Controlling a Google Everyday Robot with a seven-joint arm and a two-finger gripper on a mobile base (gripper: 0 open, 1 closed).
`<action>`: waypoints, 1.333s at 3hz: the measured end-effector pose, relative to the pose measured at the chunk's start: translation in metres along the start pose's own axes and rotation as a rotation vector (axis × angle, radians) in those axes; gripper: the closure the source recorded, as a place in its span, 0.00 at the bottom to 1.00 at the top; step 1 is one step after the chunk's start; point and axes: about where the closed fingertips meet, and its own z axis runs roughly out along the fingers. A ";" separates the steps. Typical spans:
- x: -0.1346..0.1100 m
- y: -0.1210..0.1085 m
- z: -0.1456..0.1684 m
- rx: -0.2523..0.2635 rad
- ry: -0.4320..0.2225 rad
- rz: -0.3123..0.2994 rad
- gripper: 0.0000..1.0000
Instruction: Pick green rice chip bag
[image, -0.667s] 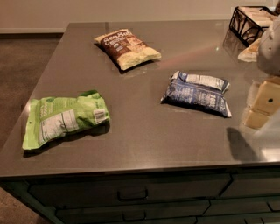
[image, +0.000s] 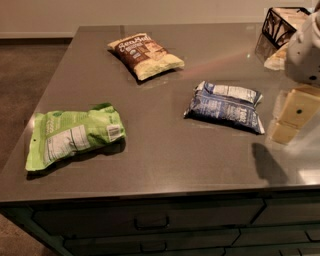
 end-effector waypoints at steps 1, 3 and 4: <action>-0.047 -0.001 0.014 -0.033 -0.064 -0.042 0.00; -0.157 0.001 0.038 -0.025 -0.206 -0.108 0.00; -0.204 0.014 0.066 -0.034 -0.216 -0.156 0.00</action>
Offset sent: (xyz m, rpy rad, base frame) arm 0.0526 0.1686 0.0013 0.2227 -0.0401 0.1598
